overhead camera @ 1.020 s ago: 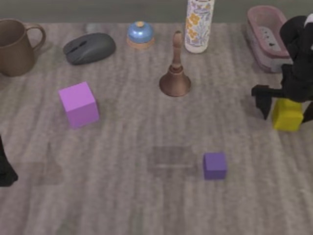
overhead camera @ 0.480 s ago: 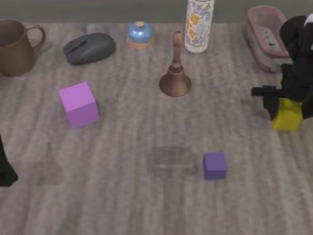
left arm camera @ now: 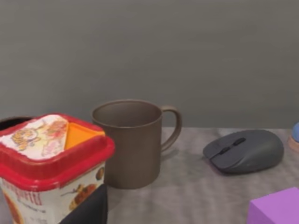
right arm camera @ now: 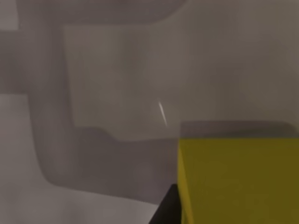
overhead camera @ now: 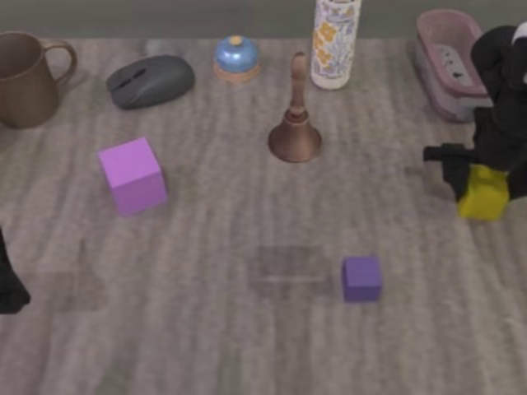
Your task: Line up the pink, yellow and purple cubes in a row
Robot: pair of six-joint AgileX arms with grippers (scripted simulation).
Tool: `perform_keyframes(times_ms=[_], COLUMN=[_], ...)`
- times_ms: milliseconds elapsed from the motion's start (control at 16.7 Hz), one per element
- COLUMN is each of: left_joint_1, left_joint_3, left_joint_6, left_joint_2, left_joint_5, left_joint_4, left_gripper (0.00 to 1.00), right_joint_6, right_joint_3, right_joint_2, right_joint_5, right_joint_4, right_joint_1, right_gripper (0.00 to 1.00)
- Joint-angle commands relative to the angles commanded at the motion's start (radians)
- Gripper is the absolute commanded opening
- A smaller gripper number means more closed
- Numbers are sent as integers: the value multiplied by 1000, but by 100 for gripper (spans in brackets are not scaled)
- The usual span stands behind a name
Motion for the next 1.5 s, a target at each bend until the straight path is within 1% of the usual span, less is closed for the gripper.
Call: perform_keyframes(times_ms=[120,420,720,840,960,1080,1380,1500], left_joint_1=[0,0,0,0,0,0,0,0], left_joint_3=[0,0,0,0,0,0,0,0], left_joint_6=[0,0,0,0,0,0,0,0], left_joint_2=[0,0,0,0,0,0,0,0], left_joint_5=[0,0,0,0,0,0,0,0], left_joint_4=[0,0,0,0,0,0,0,0], left_gripper=[100,100,100,100,100,100,100,100], right_joint_6=[-1,-1,0,14,62,139,373,452], right_joint_3=[28,130,143,144,144,139,114,103], right_joint_2=[-11,-71,-80,-80,-84,-92,-129,-147], right_joint_5=[0,-1,-1,-1,0,1,3,4], right_joint_4=[-38,-210,-227,-229,-235,-244,-267,-270], right_joint_1=[2,7,3,18,75,167,476,572], right_gripper=[0,0,0,0,0,0,0,0])
